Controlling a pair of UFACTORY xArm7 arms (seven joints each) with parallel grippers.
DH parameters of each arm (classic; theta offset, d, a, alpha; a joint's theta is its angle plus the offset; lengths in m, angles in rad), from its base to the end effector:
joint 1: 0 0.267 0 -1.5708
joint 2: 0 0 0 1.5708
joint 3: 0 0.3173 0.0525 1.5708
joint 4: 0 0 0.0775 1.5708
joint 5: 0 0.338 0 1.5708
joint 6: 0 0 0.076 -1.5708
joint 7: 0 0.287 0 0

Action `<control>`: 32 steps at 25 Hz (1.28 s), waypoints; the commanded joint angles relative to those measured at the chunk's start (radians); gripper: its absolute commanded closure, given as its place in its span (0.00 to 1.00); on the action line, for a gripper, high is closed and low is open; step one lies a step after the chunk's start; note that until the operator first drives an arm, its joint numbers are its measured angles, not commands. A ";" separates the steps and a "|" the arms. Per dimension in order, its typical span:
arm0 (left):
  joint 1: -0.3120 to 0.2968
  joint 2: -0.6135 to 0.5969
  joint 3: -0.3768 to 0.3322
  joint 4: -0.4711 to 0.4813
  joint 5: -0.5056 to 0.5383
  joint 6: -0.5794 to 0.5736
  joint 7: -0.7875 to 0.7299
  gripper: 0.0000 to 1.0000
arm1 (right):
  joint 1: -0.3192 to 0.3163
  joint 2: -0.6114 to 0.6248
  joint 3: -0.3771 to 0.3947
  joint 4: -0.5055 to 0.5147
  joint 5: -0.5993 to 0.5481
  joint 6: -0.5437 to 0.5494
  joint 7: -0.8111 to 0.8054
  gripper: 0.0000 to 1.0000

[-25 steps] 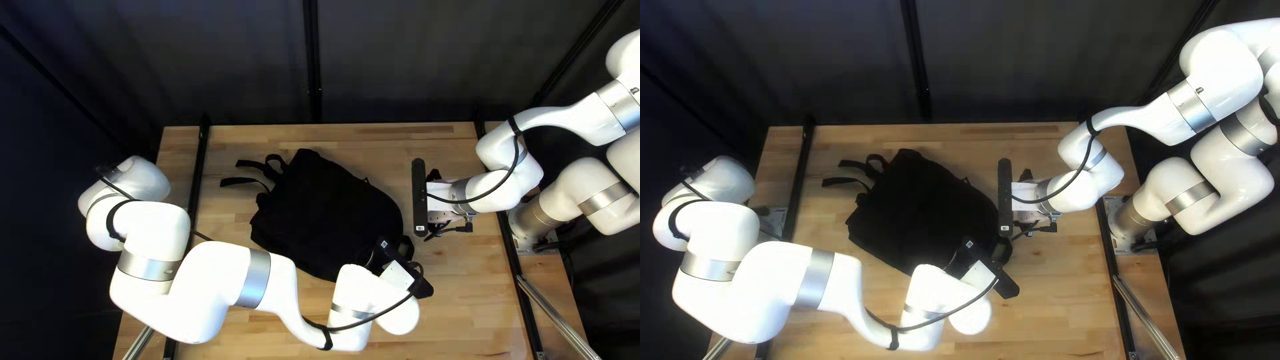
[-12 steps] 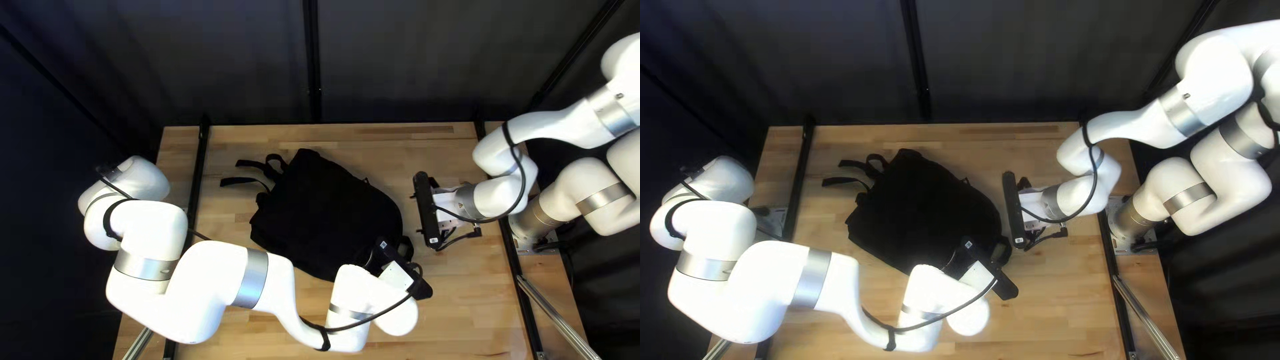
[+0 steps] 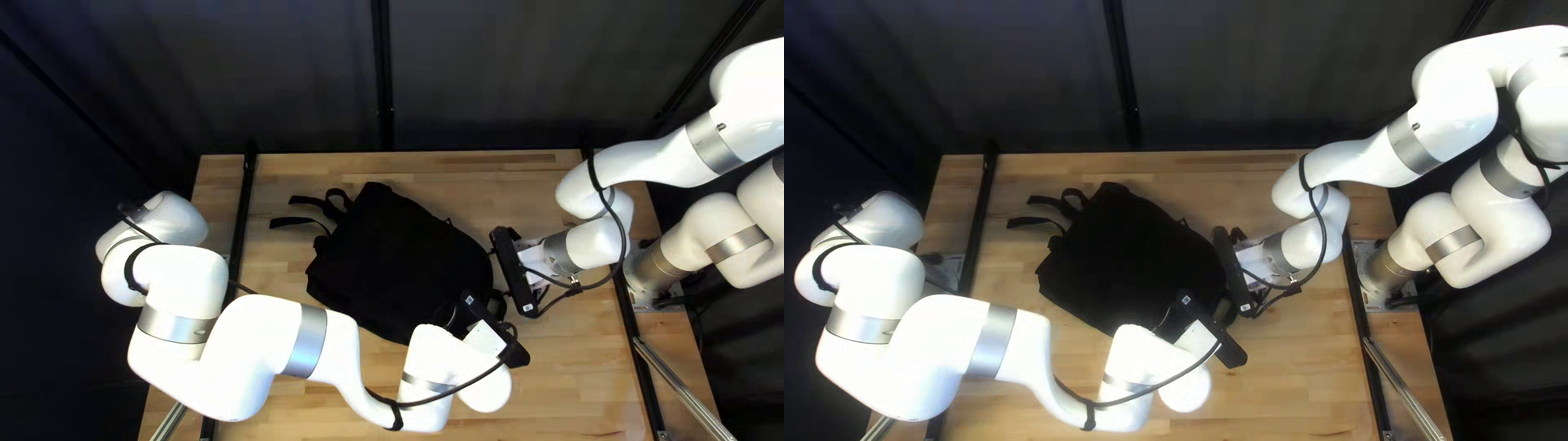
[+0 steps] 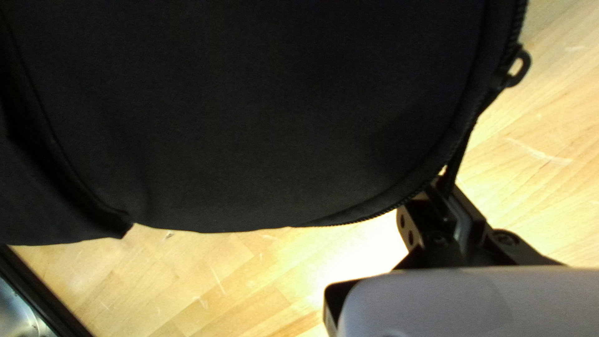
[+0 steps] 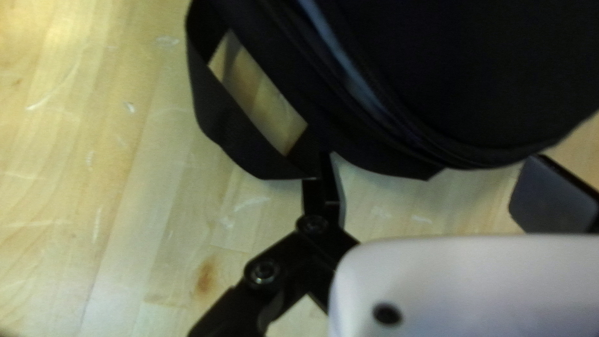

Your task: Remove a lunch box from a kids backpack

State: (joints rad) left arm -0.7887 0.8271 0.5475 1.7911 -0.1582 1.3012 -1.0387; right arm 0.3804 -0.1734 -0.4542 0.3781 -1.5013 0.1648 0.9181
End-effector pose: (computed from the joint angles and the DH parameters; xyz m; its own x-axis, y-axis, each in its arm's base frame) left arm 0.5567 -0.1907 0.0663 0.7370 0.6677 0.1048 0.6607 -0.6791 -0.3199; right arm 0.3954 0.0148 0.0864 0.8018 0.4620 0.3791 0.3496 -0.8771 0.3294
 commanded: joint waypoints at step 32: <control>-0.040 -0.064 0.018 -0.090 0.024 0.008 -0.016 1.00 | 0.024 -0.010 0.006 -0.004 0.141 0.048 -0.259 1.00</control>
State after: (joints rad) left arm -0.8264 0.7684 0.5643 1.7081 -0.1357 1.3069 -1.0533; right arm 0.4029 -0.1786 -0.4460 0.3768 -1.3751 0.2093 0.6723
